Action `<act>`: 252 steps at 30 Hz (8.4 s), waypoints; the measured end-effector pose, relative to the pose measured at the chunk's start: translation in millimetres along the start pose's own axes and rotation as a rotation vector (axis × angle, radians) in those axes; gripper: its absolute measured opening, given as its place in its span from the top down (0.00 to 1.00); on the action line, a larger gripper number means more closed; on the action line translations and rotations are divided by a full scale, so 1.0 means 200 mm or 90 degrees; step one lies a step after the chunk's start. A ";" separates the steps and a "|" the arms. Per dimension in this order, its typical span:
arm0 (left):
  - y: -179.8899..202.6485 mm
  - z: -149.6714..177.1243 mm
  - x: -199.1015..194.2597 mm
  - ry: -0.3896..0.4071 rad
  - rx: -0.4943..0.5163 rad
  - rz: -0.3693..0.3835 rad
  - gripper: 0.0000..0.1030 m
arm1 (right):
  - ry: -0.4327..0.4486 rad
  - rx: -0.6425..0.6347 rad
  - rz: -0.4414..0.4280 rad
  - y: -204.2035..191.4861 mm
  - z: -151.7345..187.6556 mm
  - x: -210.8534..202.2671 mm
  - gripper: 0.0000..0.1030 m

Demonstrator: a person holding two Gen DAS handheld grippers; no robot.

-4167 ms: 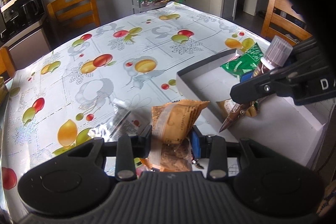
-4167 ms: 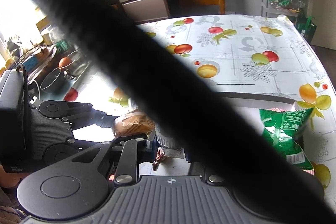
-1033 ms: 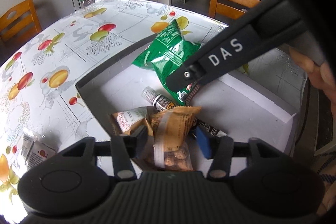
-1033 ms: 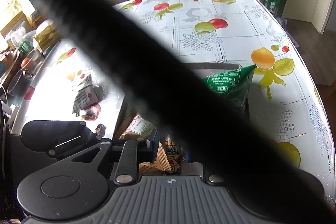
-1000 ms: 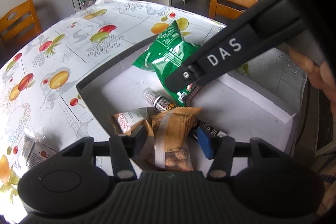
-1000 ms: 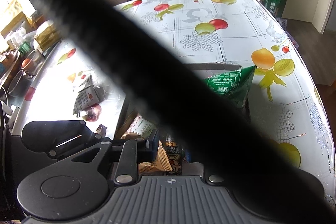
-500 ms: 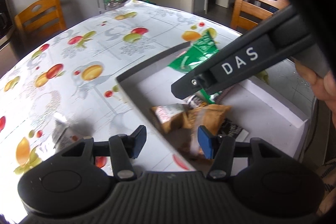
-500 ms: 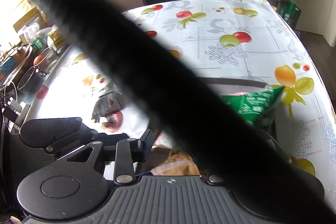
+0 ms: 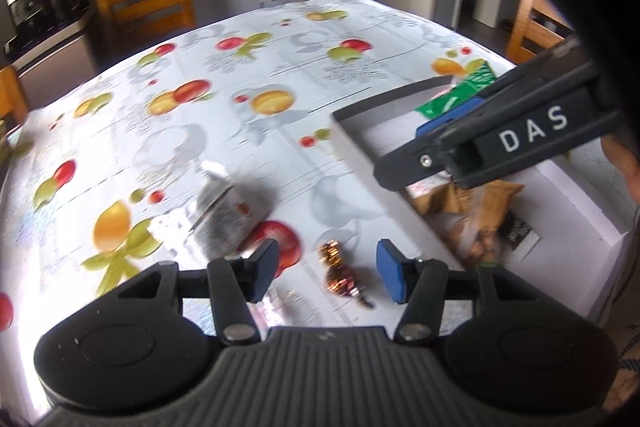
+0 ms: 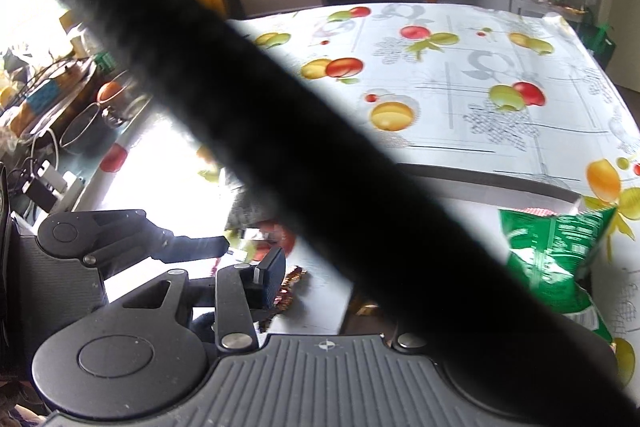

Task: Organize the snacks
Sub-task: 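Withdraw both tools from the box toward the orange snacks on the table, then grasp the orange square packet with left tool while right tool grasps the long orange bar, then lift both orange snacks and carry them toward the white box, then lower both orange snacks into the white box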

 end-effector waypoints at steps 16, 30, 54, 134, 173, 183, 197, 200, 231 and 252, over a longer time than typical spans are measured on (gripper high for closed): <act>-0.18 0.27 -0.11 -0.051 -0.086 -0.048 0.48 | -0.055 -0.037 -0.041 -0.18 0.06 0.15 0.55; -0.09 0.42 -0.12 -0.100 -0.112 -0.049 0.48 | -0.081 -0.049 -0.042 -0.19 0.13 0.21 0.49; -0.09 0.50 -0.21 -0.120 -0.156 -0.042 0.48 | -0.103 -0.097 -0.068 -0.26 0.16 0.22 0.46; -0.31 0.66 -0.21 -0.090 0.082 0.081 0.64 | -0.200 -0.295 -0.014 -0.73 0.50 0.37 0.61; -0.38 0.42 -0.16 -0.078 -0.056 0.013 0.64 | -0.096 -0.208 -0.024 -0.56 0.32 0.18 0.78; -0.38 0.32 -0.14 -0.065 -0.061 0.014 0.64 | -0.073 -0.191 -0.013 -0.50 0.26 0.13 0.78; -0.33 0.21 -0.14 -0.050 -0.078 0.014 0.64 | -0.051 -0.138 -0.015 -0.39 0.22 0.07 0.78; -0.31 0.19 -0.14 -0.047 -0.074 0.014 0.64 | -0.046 -0.126 -0.016 -0.37 0.22 0.06 0.78; -0.07 0.02 -0.07 -0.029 -0.003 0.064 0.64 | 0.003 -0.061 0.032 -0.15 0.23 -0.10 0.78; 0.32 -0.14 -0.03 -0.004 0.101 0.162 0.64 | 0.038 0.051 0.133 0.15 0.40 -0.32 0.78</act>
Point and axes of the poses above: each gripper's, at about its wrist camera, not at the fingertips, and x roughly the way its jaws point, y to its right, z to its underside, the point moved 1 cm from there along x, roughly the way its jaws point, and after that the axes turned 6 degrees about -z, right-handed, at the moved point
